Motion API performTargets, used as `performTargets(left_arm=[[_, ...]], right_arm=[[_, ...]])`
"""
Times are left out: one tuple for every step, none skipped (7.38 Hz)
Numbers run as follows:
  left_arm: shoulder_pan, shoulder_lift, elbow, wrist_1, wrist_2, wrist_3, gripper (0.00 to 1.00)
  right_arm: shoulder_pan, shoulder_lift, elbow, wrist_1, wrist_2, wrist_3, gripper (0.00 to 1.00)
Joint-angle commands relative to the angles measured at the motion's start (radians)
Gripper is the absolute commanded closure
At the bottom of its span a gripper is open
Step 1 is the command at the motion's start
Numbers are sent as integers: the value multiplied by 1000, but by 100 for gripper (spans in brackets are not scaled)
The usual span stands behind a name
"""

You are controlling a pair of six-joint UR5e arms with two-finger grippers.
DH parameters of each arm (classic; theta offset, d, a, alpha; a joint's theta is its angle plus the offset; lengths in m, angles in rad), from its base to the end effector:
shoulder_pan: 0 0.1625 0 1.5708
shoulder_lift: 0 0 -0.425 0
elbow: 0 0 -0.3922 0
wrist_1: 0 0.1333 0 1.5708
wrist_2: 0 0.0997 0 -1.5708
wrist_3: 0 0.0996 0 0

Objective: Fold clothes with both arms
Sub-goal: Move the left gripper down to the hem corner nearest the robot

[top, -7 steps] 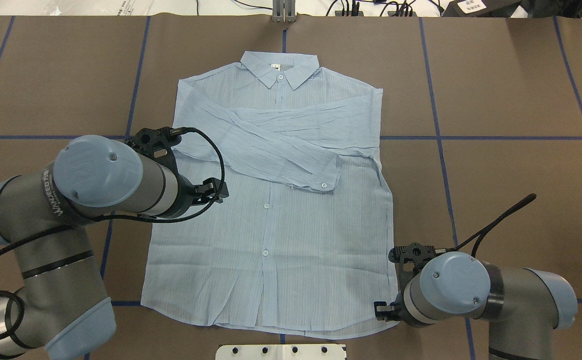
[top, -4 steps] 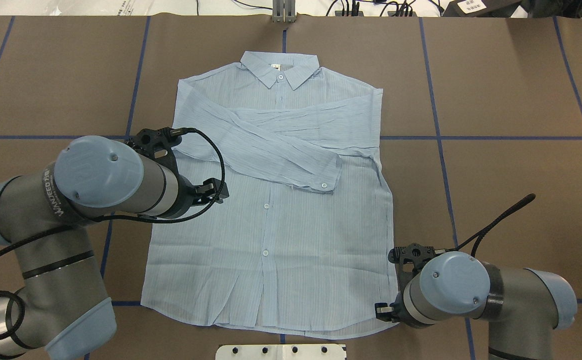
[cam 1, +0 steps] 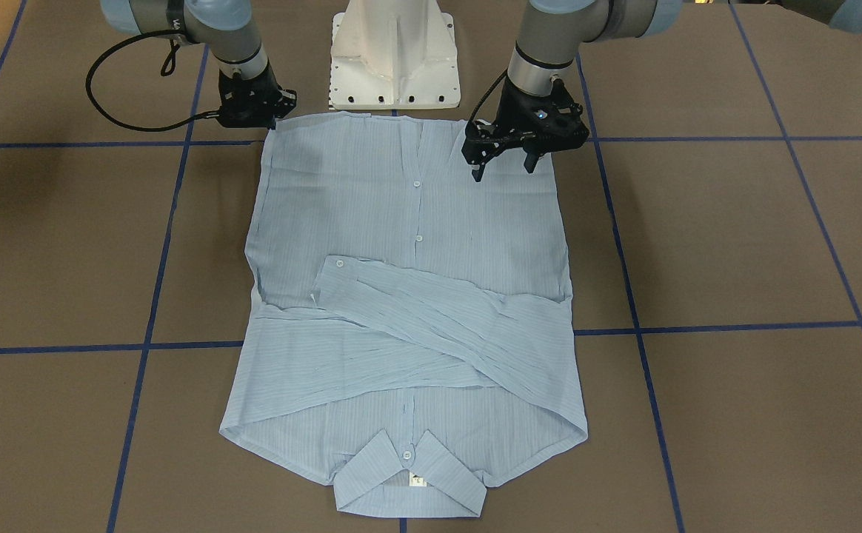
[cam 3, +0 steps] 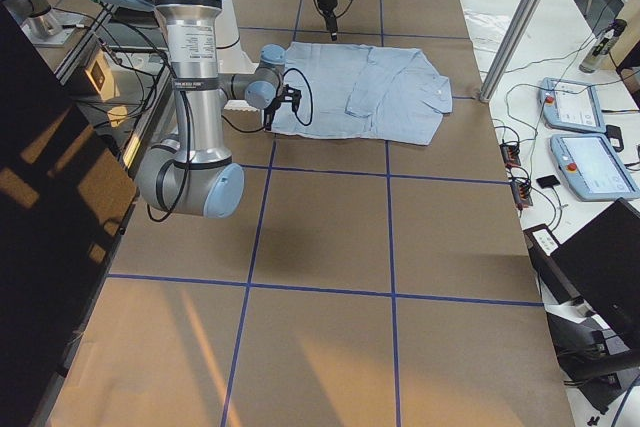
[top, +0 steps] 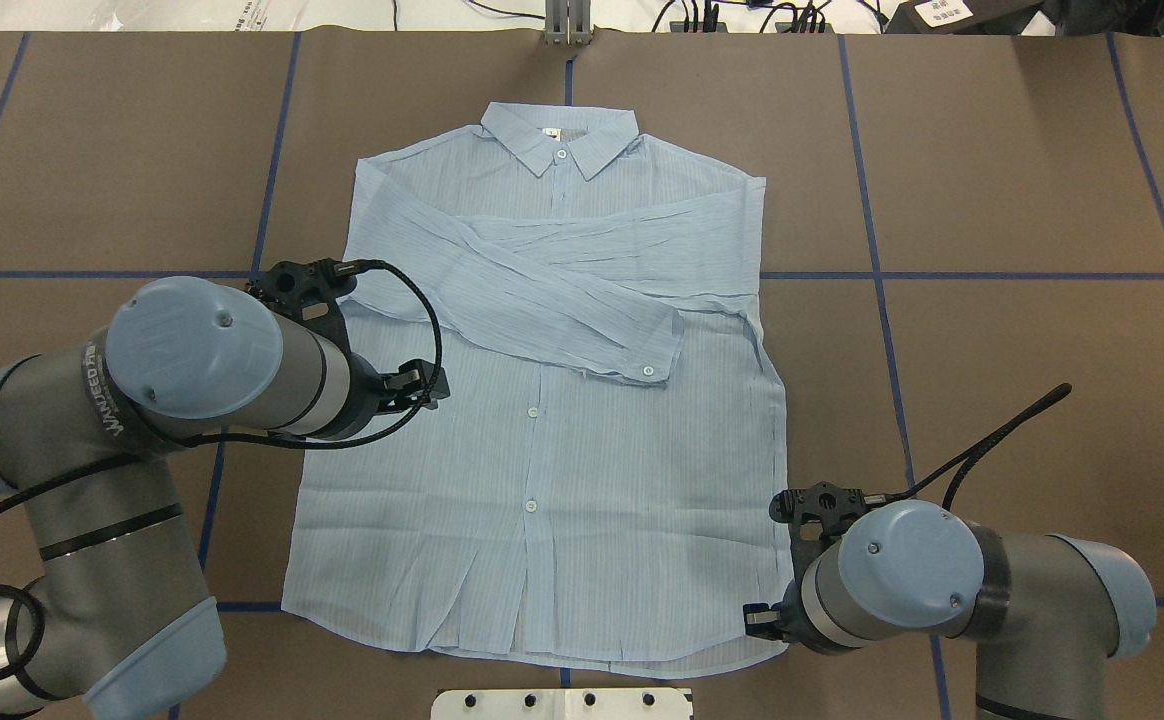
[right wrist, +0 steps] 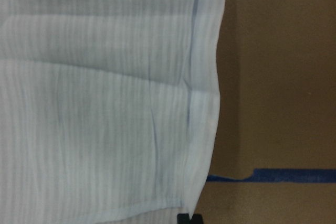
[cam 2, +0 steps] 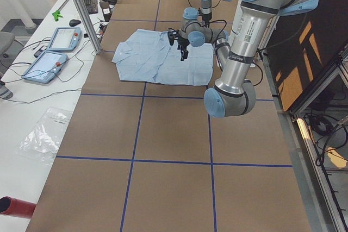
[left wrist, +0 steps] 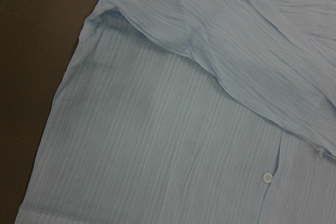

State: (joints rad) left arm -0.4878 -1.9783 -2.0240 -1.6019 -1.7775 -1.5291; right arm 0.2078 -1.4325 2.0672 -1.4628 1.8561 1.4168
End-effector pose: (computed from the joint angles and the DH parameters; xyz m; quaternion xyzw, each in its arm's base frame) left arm 0.4441 -0.3634 0.2389 0.0224 0.4384 -0.1551 0.8850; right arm -0.4797 -0.2087 0.3539 -0.0657 -0.3772 -0.0268 0.9234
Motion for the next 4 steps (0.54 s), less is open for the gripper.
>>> performTargets(left_arm=[[20,86,-18,-15,3,-6,0],[50,158,-39,-60,29,-11,0],[86,217,-47,-100,36,-49,1],[142,243,-45,-101,55,-80,4]], right_arm=[[15,4,30,6,-11,23,100],[24,6,33,10,-8,36,100],[25,7,36,13,-8,36,100],[25,12,39,15,-8,36,100]])
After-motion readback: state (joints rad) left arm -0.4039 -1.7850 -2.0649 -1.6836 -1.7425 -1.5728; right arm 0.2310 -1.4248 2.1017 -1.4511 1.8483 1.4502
